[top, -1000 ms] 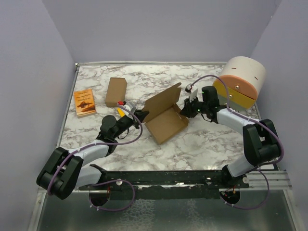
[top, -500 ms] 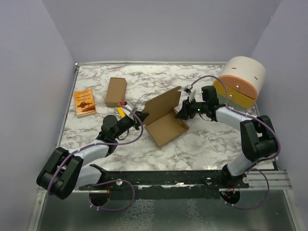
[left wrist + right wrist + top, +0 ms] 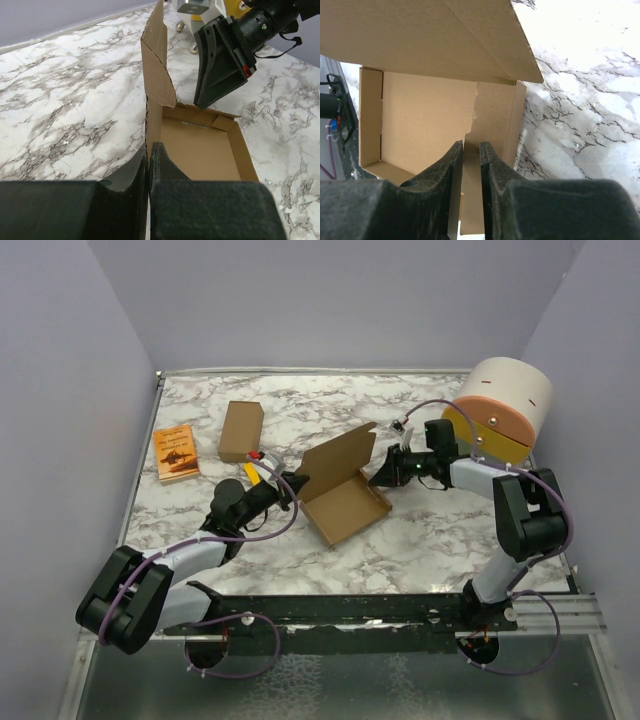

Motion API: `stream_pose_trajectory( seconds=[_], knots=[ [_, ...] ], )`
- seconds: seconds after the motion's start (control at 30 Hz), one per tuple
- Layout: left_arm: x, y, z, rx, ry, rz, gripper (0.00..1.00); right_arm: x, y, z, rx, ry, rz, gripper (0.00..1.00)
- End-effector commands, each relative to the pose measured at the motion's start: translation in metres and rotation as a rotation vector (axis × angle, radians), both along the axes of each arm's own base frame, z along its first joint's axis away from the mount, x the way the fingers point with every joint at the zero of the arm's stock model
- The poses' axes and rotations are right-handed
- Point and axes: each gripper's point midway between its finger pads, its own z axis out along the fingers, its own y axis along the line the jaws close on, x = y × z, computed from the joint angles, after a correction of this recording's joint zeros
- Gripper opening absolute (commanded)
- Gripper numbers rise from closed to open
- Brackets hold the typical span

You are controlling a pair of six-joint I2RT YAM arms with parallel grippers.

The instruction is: Fold the paper box

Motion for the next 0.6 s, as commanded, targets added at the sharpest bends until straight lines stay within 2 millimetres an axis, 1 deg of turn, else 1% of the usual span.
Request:
stream_pose_trajectory(
  seconds=[0.0,0.03,0.2,0.33,0.4,0.43,0.5,0.57],
  knots=[
    [-0.001,-0.003,0.010,-0.011,-0.042,-0.011,0.00,-0.003,0.003,0.001,0.062,0.058,0.026,0.19],
    [-0.001,-0.003,0.010,-0.010,-0.040,-0.011,0.00,-0.005,0.004,0.002,0.077,0.070,0.033,0.21],
    [-0.001,-0.002,0.009,-0.008,-0.038,-0.008,0.00,-0.015,0.008,0.007,0.151,0.107,0.087,0.36],
    [-0.001,-0.002,0.009,-0.008,-0.038,-0.005,0.00,-0.020,0.010,0.008,0.186,0.138,0.105,0.37],
    [-0.001,-0.002,0.009,-0.008,-0.038,-0.005,0.00,-0.020,0.009,0.005,0.186,0.153,0.099,0.34],
    [-0.001,-0.002,0.009,-0.008,-0.038,-0.004,0.00,-0.018,0.008,-0.002,0.170,0.174,0.081,0.22],
    [-0.001,-0.002,0.009,-0.009,-0.038,-0.004,0.00,-0.017,0.007,-0.006,0.159,0.181,0.070,0.14],
    [-0.001,-0.002,0.009,-0.010,-0.039,-0.006,0.00,-0.015,0.005,-0.010,0.137,0.178,0.055,0.07]
  ],
)
